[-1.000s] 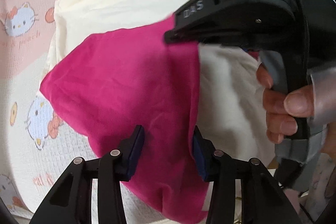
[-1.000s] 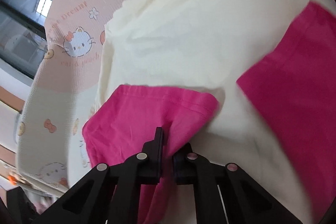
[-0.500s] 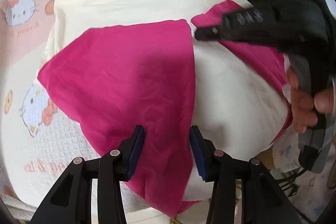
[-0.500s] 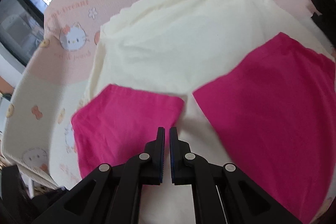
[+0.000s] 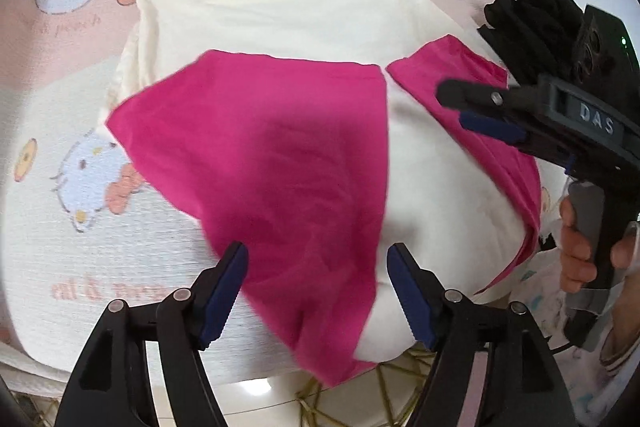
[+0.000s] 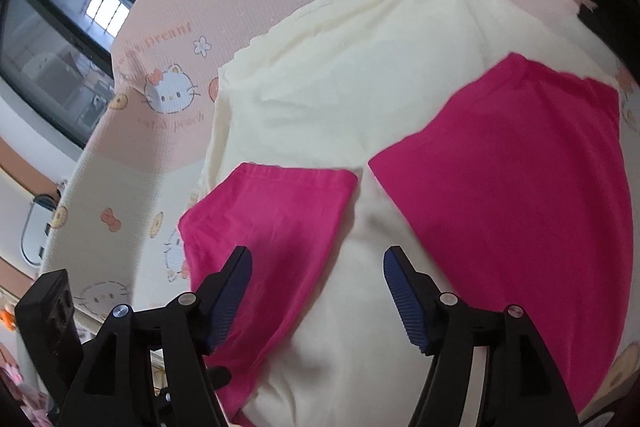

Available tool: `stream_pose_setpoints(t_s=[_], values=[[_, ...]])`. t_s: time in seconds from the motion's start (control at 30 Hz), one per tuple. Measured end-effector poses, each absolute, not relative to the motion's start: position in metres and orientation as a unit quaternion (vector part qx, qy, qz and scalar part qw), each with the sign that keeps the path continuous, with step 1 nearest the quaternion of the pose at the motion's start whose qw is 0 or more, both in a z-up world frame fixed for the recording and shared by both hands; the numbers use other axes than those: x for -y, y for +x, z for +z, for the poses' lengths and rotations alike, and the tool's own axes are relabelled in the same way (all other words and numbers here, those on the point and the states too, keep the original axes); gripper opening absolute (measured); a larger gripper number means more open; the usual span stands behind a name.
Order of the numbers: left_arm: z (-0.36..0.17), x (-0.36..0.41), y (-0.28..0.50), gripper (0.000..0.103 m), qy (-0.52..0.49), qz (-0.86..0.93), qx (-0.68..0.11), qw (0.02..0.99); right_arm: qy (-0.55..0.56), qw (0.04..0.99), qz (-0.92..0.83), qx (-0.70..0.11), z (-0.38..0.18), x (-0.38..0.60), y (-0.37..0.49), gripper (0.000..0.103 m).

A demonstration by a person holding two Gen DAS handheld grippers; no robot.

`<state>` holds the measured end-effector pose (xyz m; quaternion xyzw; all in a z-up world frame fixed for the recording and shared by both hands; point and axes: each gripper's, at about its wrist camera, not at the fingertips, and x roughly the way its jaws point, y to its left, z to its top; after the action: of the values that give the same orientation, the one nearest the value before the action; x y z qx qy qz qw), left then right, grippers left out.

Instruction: Fold clothes

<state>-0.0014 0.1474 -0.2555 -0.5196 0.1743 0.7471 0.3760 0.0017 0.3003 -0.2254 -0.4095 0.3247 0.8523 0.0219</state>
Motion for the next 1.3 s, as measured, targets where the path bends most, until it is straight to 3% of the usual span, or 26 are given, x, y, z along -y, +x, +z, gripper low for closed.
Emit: stream_pose_setpoints(t_s=[0.27,0.83,0.97,1.03,1.1,1.17,1.2,1.3], values=[[-0.251,-0.102,-0.045,0.07,-0.512,0.772,-0.182,0.33,-0.447,-0.015,0.823,-0.351,-0.244,-0.274,-0.007,0.069],[-0.29,-0.069,-0.173,0.07,-0.607,0.734,0.03,0.304,-0.499,-0.014,0.824,-0.267,-0.268,-0.215,-0.031,0.069],[-0.29,-0.068,-0.183,0.07,-0.604,0.731,0.044,0.314,-0.494,-0.037,0.822,-0.281,-0.27,-0.211,-0.029,0.069],[-0.285,-0.071,-0.188,0.063,-0.591,0.741,0.032,0.317,-0.493,-0.041,0.822,-0.284,-0.273,-0.21,-0.029,0.068],[-0.284,-0.079,-0.189,0.049,-0.583,0.751,0.008,0.311,-0.488,-0.03,0.829,-0.273,-0.275,-0.208,-0.029,0.063],[-0.283,-0.086,-0.185,0.04,-0.574,0.761,-0.025,0.301,-0.486,-0.007,0.839,-0.245,-0.276,-0.205,-0.029,0.038],[-0.283,-0.089,-0.182,0.031,-0.569,0.766,-0.041,0.295,-0.485,0.007,0.844,-0.227,-0.277,-0.203,-0.03,0.033],[-0.282,-0.09,-0.182,0.025,-0.559,0.773,-0.055,0.293,-0.487,0.035,0.855,-0.174,-0.277,-0.195,-0.031,0.011]])
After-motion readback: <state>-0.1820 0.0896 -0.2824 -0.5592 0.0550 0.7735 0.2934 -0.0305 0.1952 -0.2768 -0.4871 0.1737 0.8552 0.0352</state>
